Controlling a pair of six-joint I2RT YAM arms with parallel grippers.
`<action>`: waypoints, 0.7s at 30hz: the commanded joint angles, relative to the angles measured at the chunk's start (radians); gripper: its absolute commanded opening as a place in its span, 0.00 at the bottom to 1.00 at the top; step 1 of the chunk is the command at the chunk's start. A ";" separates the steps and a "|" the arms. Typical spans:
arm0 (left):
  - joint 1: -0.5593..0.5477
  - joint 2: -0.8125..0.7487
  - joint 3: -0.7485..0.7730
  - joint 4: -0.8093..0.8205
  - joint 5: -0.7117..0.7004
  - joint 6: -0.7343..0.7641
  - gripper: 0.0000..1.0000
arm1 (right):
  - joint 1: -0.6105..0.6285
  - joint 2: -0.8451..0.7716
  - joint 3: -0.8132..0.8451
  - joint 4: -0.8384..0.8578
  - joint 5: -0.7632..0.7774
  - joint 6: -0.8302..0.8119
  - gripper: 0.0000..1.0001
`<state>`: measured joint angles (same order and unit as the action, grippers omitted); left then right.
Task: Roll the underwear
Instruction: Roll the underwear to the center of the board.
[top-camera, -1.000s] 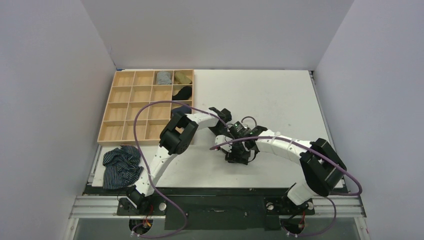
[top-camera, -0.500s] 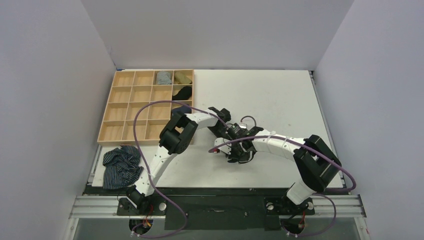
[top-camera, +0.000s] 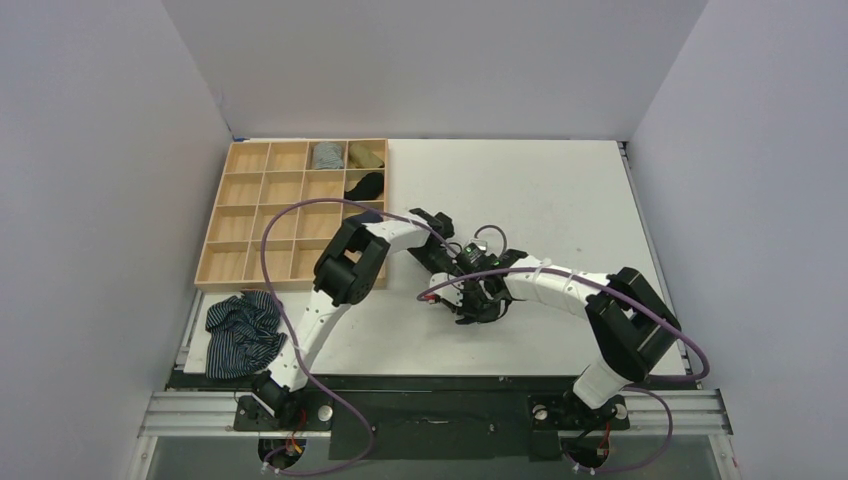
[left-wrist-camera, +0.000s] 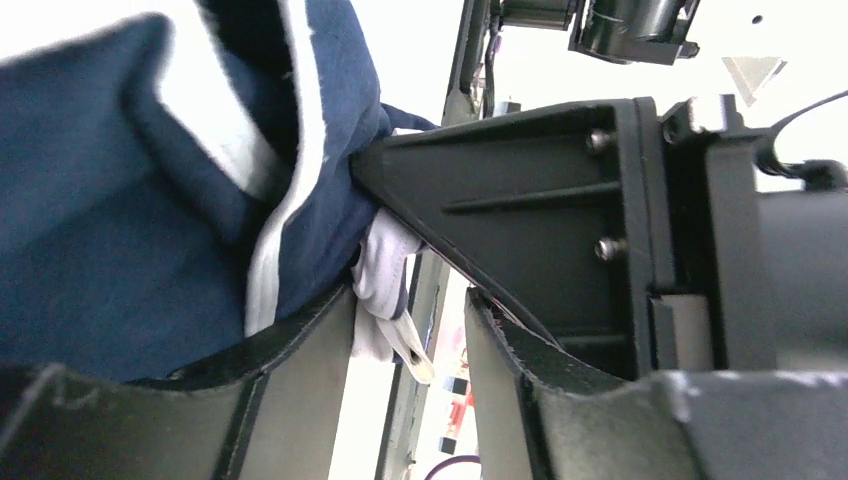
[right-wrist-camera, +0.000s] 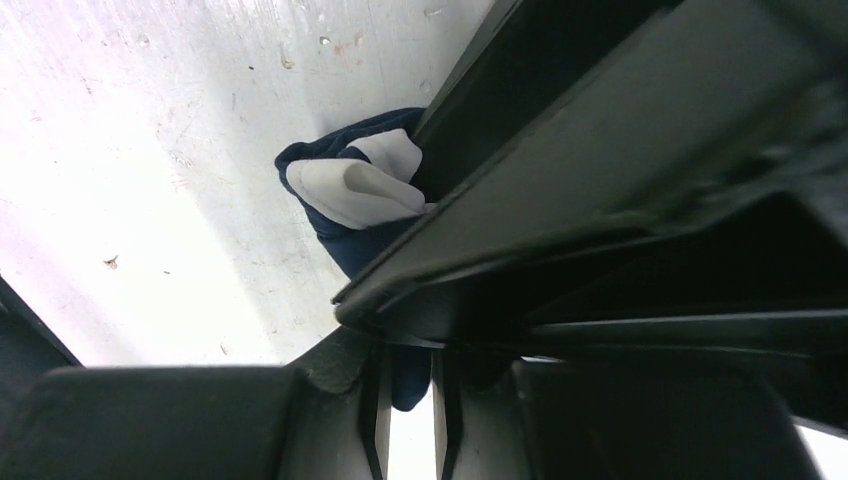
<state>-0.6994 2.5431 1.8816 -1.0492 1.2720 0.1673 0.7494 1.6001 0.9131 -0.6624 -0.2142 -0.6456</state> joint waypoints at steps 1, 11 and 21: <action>0.061 -0.032 0.023 -0.056 -0.088 0.074 0.46 | -0.006 0.022 -0.001 -0.048 -0.052 0.011 0.00; 0.150 -0.075 0.011 -0.170 -0.100 0.226 0.57 | -0.026 0.011 0.010 -0.068 -0.085 0.030 0.00; 0.272 -0.174 -0.075 -0.160 -0.105 0.289 0.57 | -0.054 0.027 0.034 -0.088 -0.132 0.038 0.00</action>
<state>-0.4652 2.4668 1.8450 -1.2041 1.1702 0.3870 0.7124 1.6009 0.9207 -0.7002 -0.2890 -0.6220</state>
